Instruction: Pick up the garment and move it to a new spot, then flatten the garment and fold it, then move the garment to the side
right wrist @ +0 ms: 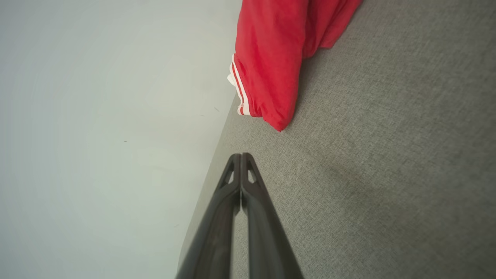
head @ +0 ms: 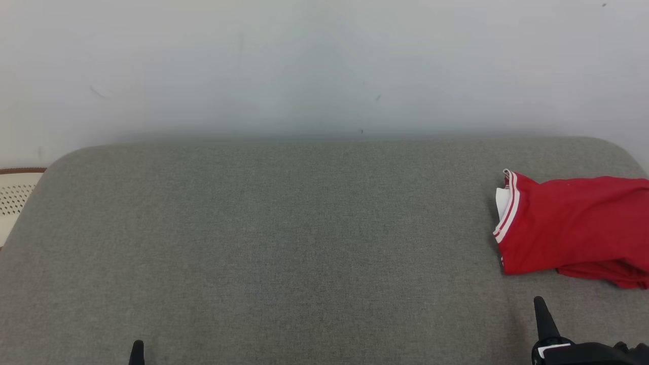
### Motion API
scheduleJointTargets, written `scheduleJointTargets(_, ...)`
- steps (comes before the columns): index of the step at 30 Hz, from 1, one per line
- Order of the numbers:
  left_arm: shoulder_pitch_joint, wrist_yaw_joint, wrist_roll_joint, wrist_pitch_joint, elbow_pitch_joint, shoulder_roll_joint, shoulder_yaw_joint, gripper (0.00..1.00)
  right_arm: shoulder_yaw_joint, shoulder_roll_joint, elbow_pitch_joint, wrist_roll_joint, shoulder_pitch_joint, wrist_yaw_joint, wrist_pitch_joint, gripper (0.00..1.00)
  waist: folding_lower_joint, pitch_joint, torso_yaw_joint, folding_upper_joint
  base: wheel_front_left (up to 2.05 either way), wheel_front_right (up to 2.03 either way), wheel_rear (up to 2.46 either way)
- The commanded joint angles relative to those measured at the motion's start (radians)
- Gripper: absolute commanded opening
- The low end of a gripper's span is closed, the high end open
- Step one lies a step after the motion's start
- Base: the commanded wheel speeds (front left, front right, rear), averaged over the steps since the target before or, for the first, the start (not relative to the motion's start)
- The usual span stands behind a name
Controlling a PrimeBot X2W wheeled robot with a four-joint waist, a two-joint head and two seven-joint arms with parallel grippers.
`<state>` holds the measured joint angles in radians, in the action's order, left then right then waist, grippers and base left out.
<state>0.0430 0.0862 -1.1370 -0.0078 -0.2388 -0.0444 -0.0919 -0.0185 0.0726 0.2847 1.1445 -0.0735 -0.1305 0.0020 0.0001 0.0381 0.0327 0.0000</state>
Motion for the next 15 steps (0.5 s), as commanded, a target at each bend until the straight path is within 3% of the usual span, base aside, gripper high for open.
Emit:
scheduleJointTargets(1, 0.017, 0.005, -0.031, 0.008, 0.009, -0.007, -0.006, 0.00, -0.008, -0.001, -0.010, 0.031, -0.020, 0.000, 0.009, 0.00, -0.0001, -0.001, -0.001, 0.0000, 0.00, 0.00, 0.00)
scheduleJointTargets(15, 0.028, 0.018, -0.159, 0.039, 0.008, -0.007, -0.011, 0.00, -0.034, -0.007, -0.020, 0.156, -0.024, 0.000, 0.042, 0.00, -0.0001, -0.011, -0.009, 0.0000, 0.00, 0.00, 0.00)
